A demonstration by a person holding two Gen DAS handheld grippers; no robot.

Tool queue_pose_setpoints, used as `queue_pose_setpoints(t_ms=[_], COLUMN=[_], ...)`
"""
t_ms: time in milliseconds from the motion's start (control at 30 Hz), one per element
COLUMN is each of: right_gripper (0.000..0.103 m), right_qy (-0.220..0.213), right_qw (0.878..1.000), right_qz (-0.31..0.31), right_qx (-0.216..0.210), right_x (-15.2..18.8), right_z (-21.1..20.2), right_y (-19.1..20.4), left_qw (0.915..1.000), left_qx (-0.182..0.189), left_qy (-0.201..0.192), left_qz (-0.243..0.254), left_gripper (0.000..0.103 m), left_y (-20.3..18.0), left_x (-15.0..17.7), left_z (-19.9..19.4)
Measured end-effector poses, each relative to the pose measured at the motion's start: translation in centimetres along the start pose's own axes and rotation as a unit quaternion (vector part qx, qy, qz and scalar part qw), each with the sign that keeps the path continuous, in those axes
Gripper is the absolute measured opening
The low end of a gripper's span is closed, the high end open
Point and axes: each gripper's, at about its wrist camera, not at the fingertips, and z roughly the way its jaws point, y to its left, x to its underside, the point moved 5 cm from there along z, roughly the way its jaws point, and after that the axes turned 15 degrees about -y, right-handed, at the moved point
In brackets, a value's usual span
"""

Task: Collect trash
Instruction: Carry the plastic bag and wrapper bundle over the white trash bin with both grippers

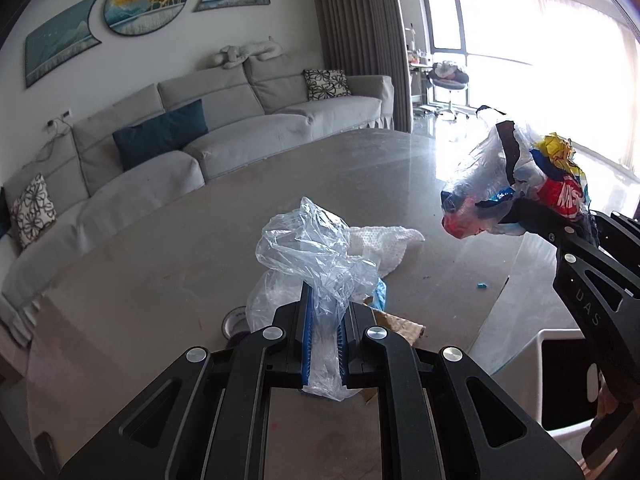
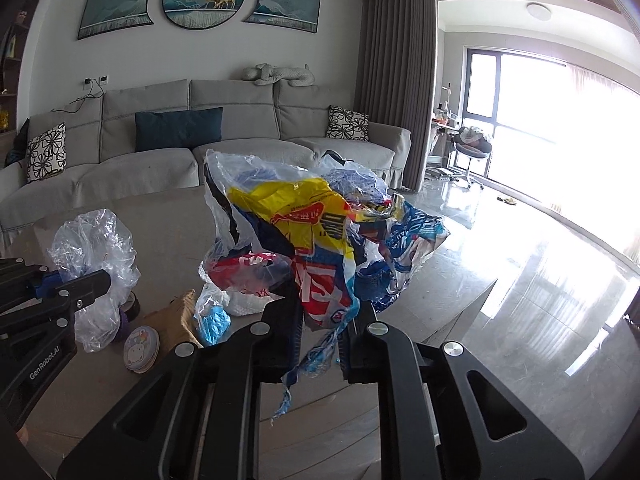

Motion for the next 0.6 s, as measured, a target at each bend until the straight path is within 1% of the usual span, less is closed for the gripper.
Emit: queue_pose_setpoints(t_ms=[233, 367, 500, 600], right_gripper=[0.016, 0.016, 0.016, 0.016], right_qy=[-0.023, -0.035, -0.038, -0.038], right_qw=[1.000, 0.999, 0.999, 0.998], right_qz=[0.009, 0.005, 0.004, -0.002], right_qx=[-0.002, 0.007, 0.028, 0.049], right_x=[-1.4, -1.7, -1.8, -1.7], right_z=[-4.3, -6.7, -8.9, -10.5], right_y=[-1.6, -2.6, -4.6, -6.6], left_qw=[0.9996, 0.9990, 0.9978, 0.9962], left_qx=[0.016, 0.026, 0.045, 0.066], left_qy=[-0.023, -0.036, -0.048, -0.056], left_qz=[0.005, 0.007, 0.007, 0.011], left_gripper=[0.011, 0.011, 0.012, 0.012], left_y=[-3.2, -5.2, -7.7, -10.2], left_x=[-1.4, -1.9, -2.7, -3.2], left_z=[-3.3, -5.1, -6.5, -7.1])
